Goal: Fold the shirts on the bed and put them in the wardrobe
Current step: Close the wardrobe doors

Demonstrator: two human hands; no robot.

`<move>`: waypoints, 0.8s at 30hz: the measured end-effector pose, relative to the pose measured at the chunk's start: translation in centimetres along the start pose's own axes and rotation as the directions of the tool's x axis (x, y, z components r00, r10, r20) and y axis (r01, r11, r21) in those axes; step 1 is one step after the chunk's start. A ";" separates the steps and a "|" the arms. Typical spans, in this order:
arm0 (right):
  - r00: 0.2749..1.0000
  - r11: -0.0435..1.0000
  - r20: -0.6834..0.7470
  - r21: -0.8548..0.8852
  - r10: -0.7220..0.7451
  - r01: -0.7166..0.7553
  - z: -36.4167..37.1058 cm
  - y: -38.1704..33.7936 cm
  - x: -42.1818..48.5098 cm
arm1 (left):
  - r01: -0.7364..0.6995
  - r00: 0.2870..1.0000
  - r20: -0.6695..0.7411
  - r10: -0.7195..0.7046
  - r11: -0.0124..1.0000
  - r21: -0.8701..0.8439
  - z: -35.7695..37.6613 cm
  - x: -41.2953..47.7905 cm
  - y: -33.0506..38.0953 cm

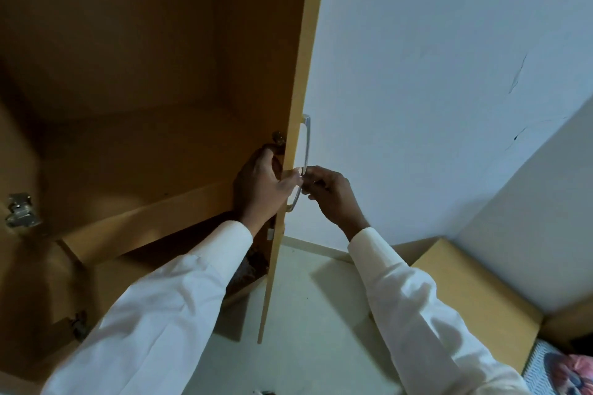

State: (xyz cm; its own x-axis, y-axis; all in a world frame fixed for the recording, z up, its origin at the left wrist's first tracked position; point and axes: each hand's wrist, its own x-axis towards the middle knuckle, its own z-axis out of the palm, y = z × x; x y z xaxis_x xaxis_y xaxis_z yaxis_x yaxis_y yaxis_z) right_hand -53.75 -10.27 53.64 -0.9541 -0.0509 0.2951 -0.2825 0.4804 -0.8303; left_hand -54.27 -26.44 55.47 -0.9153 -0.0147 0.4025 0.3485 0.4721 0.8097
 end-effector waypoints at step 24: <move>0.970 0.966 0.226 -0.216 -0.091 0.141 17.2 -3.5 15.1 | 0.365 0.835 -0.243 -0.494 0.827 -0.427 -10.4 9.1 -8.7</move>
State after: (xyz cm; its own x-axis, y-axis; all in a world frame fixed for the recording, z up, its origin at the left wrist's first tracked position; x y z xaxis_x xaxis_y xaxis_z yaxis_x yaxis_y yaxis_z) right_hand -68.89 -27.76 52.85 -0.9220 -0.2914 0.2551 -0.3863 0.6460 -0.6583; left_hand -63.53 -39.81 56.56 -0.8870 -0.4600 0.0398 0.0404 0.0085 0.9991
